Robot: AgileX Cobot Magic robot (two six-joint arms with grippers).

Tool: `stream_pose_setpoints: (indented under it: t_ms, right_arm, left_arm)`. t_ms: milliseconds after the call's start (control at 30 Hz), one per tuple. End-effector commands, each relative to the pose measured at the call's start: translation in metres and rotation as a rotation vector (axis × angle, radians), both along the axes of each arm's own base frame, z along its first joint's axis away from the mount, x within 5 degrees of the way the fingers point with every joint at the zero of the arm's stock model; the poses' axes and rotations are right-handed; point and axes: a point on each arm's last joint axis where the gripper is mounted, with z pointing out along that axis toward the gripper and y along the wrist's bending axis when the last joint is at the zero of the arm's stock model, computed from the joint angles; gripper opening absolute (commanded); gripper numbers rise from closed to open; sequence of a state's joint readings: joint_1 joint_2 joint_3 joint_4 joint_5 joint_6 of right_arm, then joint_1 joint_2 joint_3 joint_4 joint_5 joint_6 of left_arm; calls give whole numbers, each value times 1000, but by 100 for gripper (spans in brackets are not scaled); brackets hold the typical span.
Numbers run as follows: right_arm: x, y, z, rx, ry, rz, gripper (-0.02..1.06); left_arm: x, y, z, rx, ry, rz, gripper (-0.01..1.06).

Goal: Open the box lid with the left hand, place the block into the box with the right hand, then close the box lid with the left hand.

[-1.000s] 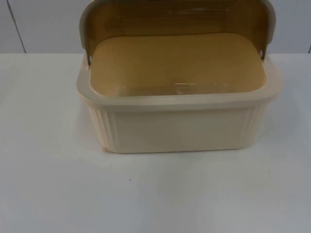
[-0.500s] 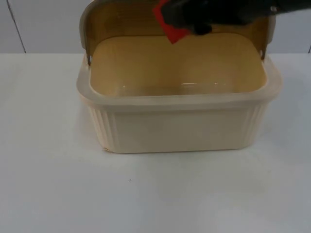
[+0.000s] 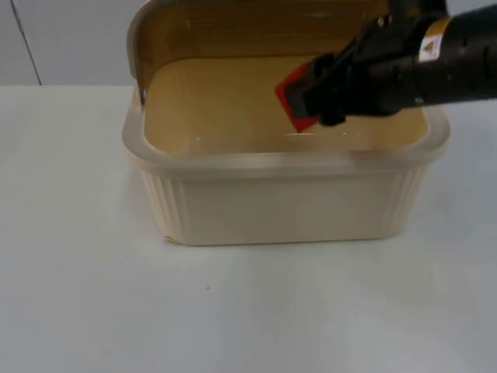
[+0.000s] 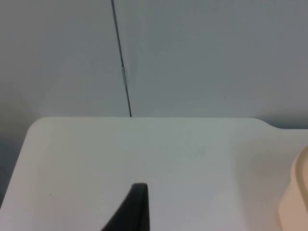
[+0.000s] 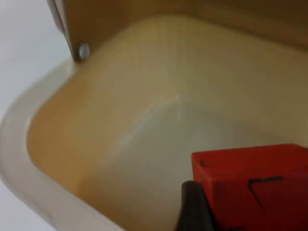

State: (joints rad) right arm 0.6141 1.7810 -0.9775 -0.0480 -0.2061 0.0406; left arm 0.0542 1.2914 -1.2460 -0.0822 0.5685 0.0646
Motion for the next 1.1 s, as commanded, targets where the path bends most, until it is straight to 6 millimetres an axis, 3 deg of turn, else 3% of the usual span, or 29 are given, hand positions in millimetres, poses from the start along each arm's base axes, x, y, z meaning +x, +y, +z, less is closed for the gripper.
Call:
stream_pose_setpoints:
  t_ms: [0,433,767,933,1067]
  right_arm:
    - [5,2,-2,18,-24,-4,0]
    - [36,22,-22,58,8,-52,0]
    - [36,22,-22,12,-2,-28,0]
    - [36,22,-22,12,0,-29,8]
    - [36,22,-22,15,2,-32,23]
  left_arm:
    - [0,1,-1,-4,-2,5,105]
    - [2,1,-7,-5,20,5,105]
    - [5,2,-8,-5,14,6,105]
    - [5,2,-8,-3,7,6,105]
    - [5,2,-8,-1,7,4,105]
